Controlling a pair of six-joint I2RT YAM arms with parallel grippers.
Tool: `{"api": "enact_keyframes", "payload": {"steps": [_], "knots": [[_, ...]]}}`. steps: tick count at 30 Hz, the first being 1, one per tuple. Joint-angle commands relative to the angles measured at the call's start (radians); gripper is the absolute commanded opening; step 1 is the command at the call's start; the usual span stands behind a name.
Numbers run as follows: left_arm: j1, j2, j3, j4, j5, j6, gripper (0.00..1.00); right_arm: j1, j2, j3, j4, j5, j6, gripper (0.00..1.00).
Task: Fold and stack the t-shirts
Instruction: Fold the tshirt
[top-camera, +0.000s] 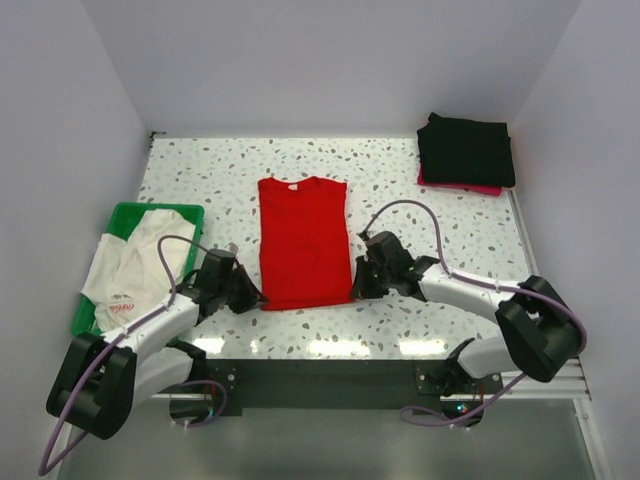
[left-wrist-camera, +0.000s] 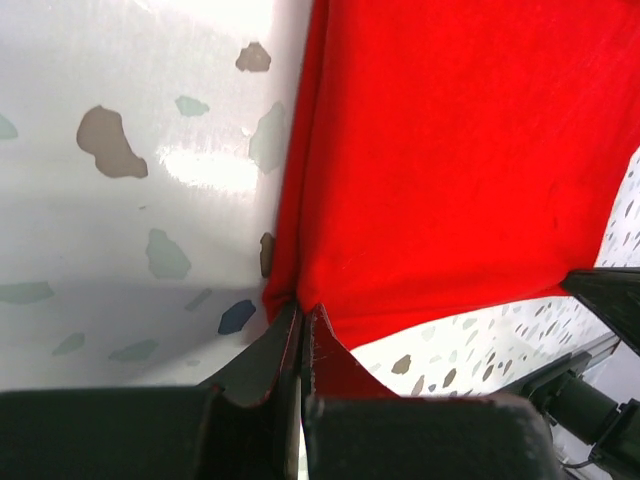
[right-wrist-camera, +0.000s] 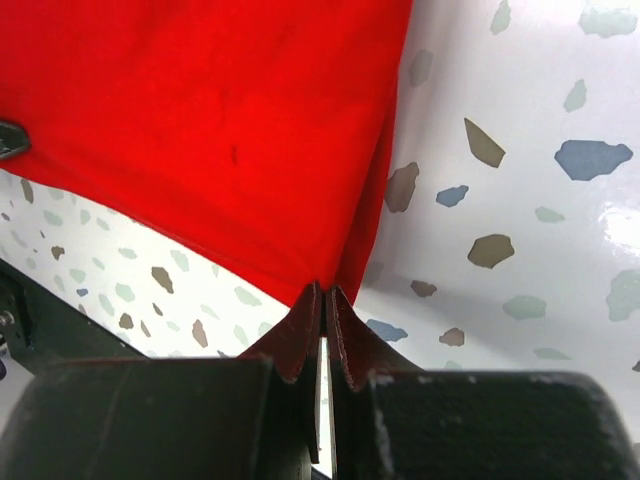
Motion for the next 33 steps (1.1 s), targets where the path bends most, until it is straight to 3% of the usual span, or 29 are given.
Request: {"api": "enact_keyframes", "payload": {"steps": [1,3,4,5,7,10,13,16,18,20,26,33], "knots": [[-0.005,-0.029,0.003,-0.064,0.024,0.039,0.00,0.001,-0.068,-0.018,-0.048,0.036,-0.005,0.02],[-0.005,-0.033,0.003,-0.069,0.035,0.039,0.03,0.001,-0.069,-0.020,-0.062,0.035,-0.012,0.06],[-0.005,-0.032,0.006,-0.076,0.047,0.042,0.09,0.001,-0.071,-0.023,-0.064,0.032,-0.014,0.08],[-0.007,-0.032,0.009,-0.078,0.058,0.046,0.22,0.002,-0.082,-0.026,-0.067,0.029,-0.011,0.11],[-0.007,-0.036,0.023,-0.096,0.084,0.060,0.35,0.001,-0.115,-0.033,-0.077,0.033,-0.013,0.19],[-0.005,-0.056,0.082,-0.151,0.101,0.085,0.39,0.001,-0.157,-0.003,-0.160,0.058,-0.034,0.26],[-0.002,-0.056,0.205,-0.217,0.041,0.135,0.38,0.001,-0.221,0.063,-0.222,0.091,-0.054,0.31],[-0.002,0.014,0.291,-0.114,0.069,0.154,0.35,0.001,-0.197,0.149,-0.150,0.084,-0.075,0.37],[-0.002,0.136,0.349,-0.063,0.105,0.170,0.33,0.001,-0.083,0.225,-0.118,0.058,-0.111,0.37],[-0.001,0.229,0.449,-0.032,0.106,0.180,0.24,0.001,0.013,0.345,-0.099,0.032,-0.127,0.36],[0.004,0.506,0.566,0.114,0.138,0.171,0.10,-0.040,0.335,0.571,-0.030,-0.005,-0.146,0.32],[0.061,0.617,0.502,0.216,0.054,0.122,0.05,-0.191,0.547,0.609,0.037,-0.125,-0.140,0.28]]}}
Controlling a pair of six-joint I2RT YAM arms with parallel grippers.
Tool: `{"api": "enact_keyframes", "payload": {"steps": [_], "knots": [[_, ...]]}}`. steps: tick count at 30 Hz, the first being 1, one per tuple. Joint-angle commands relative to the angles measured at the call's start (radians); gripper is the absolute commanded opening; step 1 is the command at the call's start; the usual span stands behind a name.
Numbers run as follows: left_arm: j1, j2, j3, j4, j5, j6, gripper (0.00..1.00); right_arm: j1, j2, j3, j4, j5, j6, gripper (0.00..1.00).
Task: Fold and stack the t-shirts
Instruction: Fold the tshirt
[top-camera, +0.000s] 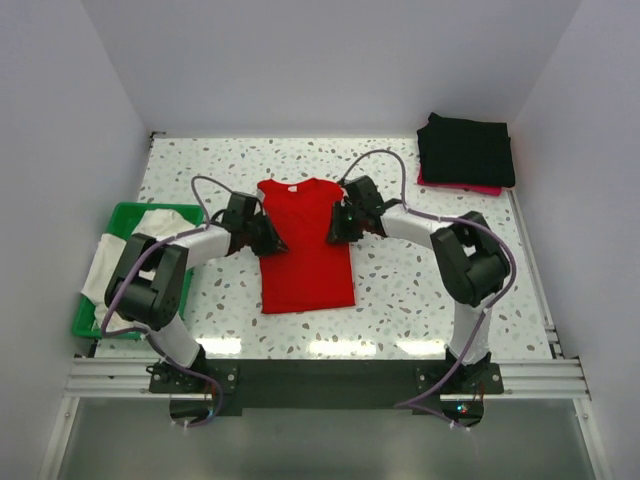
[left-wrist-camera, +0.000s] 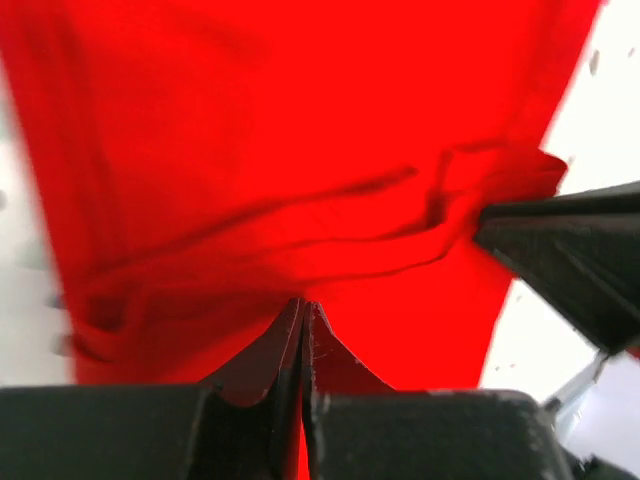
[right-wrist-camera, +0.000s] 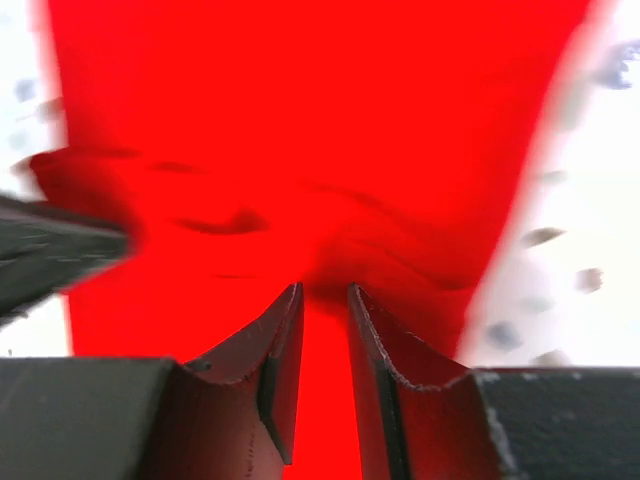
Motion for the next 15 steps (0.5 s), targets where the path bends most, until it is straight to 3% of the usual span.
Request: {"api": "enact_keyframes", "payload": {"steps": [1,5,15], "knots": [[0.029,0.010,-0.053,0.133,-0.045,-0.040,0.05,-0.078,0.050,0.014,0.054,-0.100,-0.011,0.27],[0.037,-0.001,-0.113,0.168,-0.084,-0.083,0.05,-0.143,0.077,-0.046,0.152,-0.219,0.044,0.27],[0.049,-0.070,-0.105,0.185,-0.042,-0.095,0.04,-0.175,0.008,-0.067,0.154,-0.302,0.095,0.26]]}}
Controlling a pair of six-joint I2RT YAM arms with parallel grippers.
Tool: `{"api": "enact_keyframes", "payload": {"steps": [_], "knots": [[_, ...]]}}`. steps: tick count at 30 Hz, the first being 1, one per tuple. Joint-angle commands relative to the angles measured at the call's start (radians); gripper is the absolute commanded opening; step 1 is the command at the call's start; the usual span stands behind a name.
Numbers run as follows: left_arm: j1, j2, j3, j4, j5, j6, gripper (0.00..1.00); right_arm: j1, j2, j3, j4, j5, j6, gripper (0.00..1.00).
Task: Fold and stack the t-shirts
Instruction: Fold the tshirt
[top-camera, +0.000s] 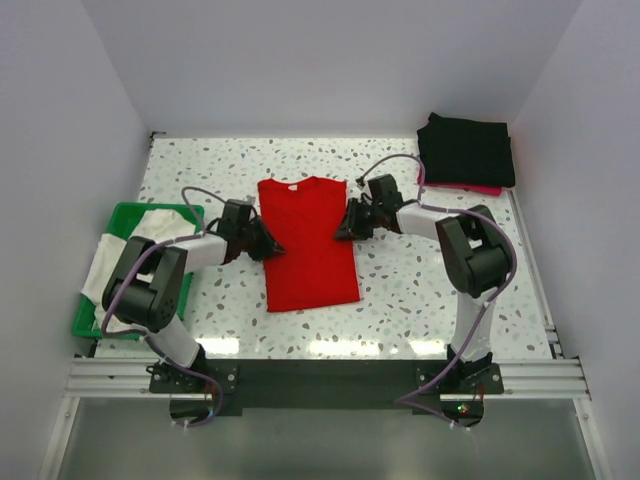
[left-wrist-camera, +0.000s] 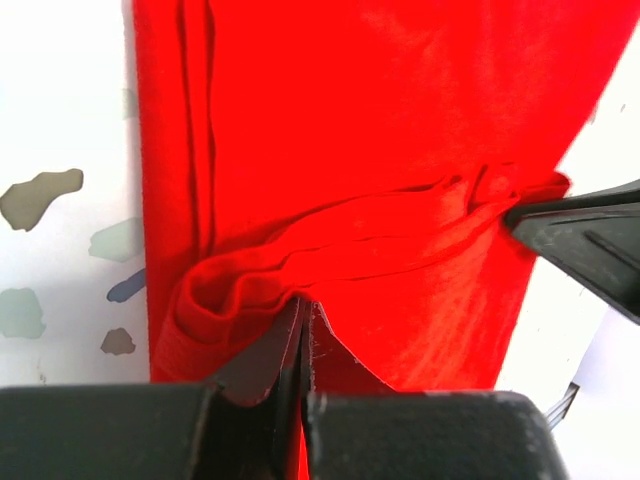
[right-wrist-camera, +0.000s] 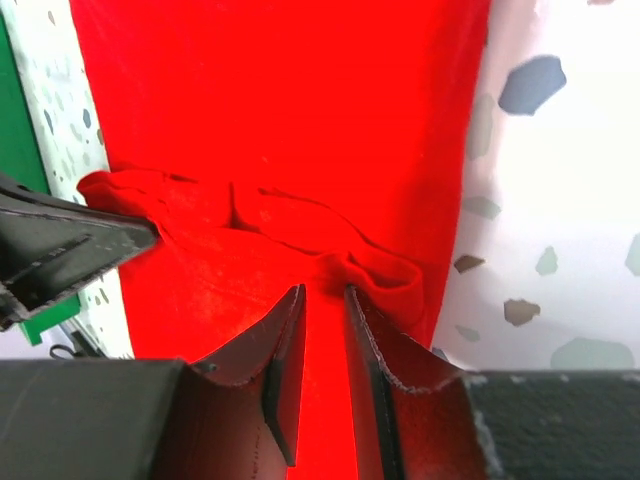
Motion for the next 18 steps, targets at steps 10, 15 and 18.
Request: {"api": "enact_keyframes", "payload": {"steps": [10,15,18], "knots": [[0.014,-0.356,-0.027,-0.115,0.024,0.065,0.25,-0.010,-0.394,-0.183,-0.058,0.085,0.033,0.45],[0.013,-0.511,-0.176,-0.193,0.017,0.068,0.29,-0.009,-0.534,-0.384,-0.058,0.074,0.054,0.46],[0.011,-0.588,-0.231,-0.256,0.014,0.082,0.33,0.007,-0.591,-0.468,-0.058,0.051,0.070,0.46]]}}
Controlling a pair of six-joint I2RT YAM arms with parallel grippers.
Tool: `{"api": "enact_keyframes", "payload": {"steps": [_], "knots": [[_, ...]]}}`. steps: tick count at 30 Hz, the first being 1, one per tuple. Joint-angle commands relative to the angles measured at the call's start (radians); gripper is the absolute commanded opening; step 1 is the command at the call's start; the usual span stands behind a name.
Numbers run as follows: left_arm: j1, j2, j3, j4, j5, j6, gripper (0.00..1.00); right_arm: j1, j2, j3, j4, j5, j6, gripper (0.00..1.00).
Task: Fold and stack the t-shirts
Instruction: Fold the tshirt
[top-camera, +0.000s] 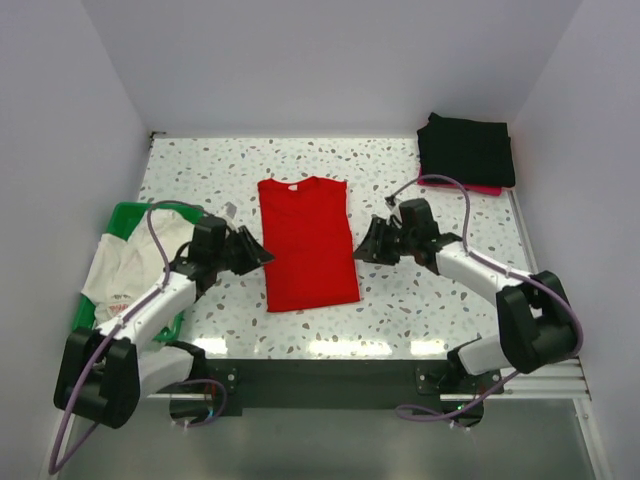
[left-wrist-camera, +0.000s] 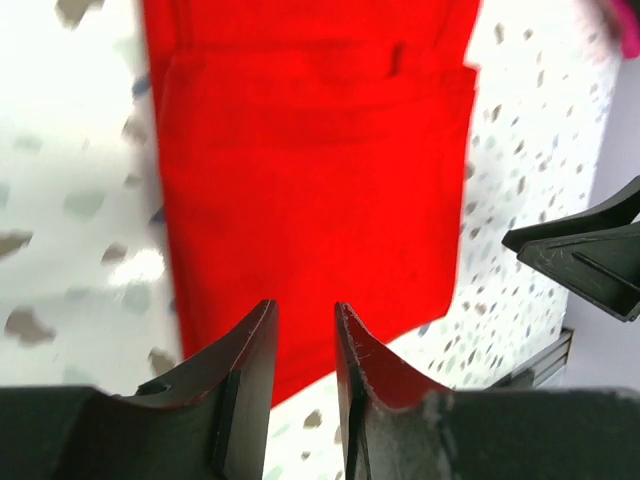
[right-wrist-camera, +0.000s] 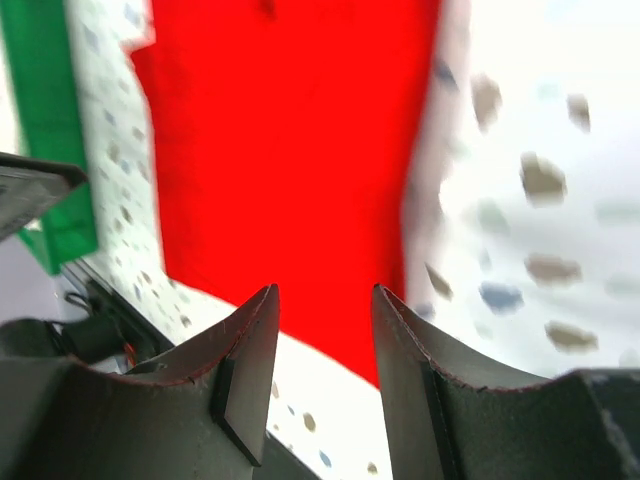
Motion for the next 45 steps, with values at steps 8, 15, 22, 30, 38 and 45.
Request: {"api": "enact_keyframes", "payload": {"steps": [8,15,22,30,38,45], "knots": [[-0.014,-0.173,-0.183,-0.140,0.045,0.030,0.42,0.061,-0.115,-0.187,-0.037,0.017,0.053,0.46],[-0.091,-0.159,-0.232,-0.117,0.008,-0.019,0.43,0.072,-0.070,-0.227,0.014,-0.015,0.083,0.46],[-0.123,-0.167,-0.272,-0.108,-0.038,-0.073,0.43,0.078,-0.032,-0.255,0.061,-0.045,0.106,0.46],[-0.143,-0.155,-0.287,-0.110,-0.064,-0.096,0.42,0.082,-0.009,-0.278,0.089,-0.048,0.116,0.45],[-0.155,-0.161,-0.304,-0.099,-0.082,-0.119,0.39,0.086,0.014,-0.299,0.147,-0.046,0.145,0.41],[-0.167,-0.136,-0.313,-0.070,-0.081,-0.126,0.32,0.082,0.055,-0.307,0.216,-0.052,0.178,0.34]]}}
